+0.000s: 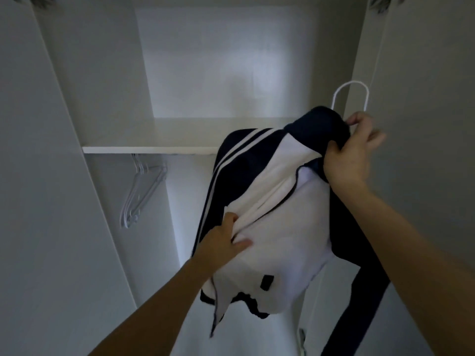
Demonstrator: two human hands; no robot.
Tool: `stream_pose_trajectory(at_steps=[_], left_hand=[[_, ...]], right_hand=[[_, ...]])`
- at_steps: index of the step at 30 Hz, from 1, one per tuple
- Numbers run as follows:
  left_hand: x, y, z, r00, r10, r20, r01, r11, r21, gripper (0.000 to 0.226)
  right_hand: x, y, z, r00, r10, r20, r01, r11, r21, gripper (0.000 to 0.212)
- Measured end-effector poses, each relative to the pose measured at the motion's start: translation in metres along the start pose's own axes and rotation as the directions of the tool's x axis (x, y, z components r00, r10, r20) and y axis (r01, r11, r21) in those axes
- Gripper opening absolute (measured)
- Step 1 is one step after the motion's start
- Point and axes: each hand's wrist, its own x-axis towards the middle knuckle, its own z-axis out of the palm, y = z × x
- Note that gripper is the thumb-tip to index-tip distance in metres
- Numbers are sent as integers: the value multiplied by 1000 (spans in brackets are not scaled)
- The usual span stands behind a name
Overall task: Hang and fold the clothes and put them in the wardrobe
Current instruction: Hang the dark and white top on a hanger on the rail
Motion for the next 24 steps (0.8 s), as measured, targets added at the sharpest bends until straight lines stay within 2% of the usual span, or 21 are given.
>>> stream_pose_trajectory(at_steps=[2,3,5,6,8,9,10,12,14,16,18,19,20,21,23,24], left_hand=[[-11,-14,-5,997,76,19,-78,968,238,71],[-13,-22,-6,996,84,-36,-67,939,338,64],[-11,-33,-14,982,3,-189,80,900,429,35],[-8,-37,-18,965,-90,-247,186,897,401,23],[-3,-41,-24,908,-296,-298,346,929,132,14],[-1,-39,-26,890,-353,-290,365,931,-13,11],[1,-34,-28,894,-346,-286,332,938,-96,10],[6,-11,-34,956,-175,-236,167,984,-54,10],[16,16,-39,992,58,-112,-48,995,91,5],[27,42,-43,975,223,-21,-213,953,217,7],[36,64,-47,954,299,11,-292,924,248,12],[40,72,-49,948,317,13,-310,918,246,12],[42,78,-50,944,331,11,-323,915,240,13],[44,81,-52,941,339,8,-332,915,231,13],[42,78,-54,942,335,18,-331,919,214,15],[40,73,-54,948,315,34,-314,923,224,17]], right_hand=[[-9,10,-4,996,-91,11,92,994,-62,47],[-16,14,-4,989,-140,38,144,984,-108,50],[-30,24,-2,970,-200,138,225,952,-207,52],[-37,29,0,958,-198,206,248,935,-254,50],[-46,44,-1,918,-133,374,273,896,-351,36],[-49,52,-2,891,-58,451,266,871,-414,27],[-52,59,-4,865,33,501,244,845,-477,18],[-61,67,-6,828,152,539,202,816,-541,15],[-76,66,-5,785,157,600,214,840,-499,28],[-94,56,-4,686,135,715,221,898,-381,47],[-109,50,0,583,101,806,243,925,-292,78],[-114,51,3,563,93,821,268,920,-287,86],[-119,54,6,571,81,817,279,917,-286,83],[-122,57,9,613,69,787,268,919,-289,68],[-124,63,15,739,67,670,182,938,-294,33],[-122,66,18,780,87,619,131,945,-298,29]])
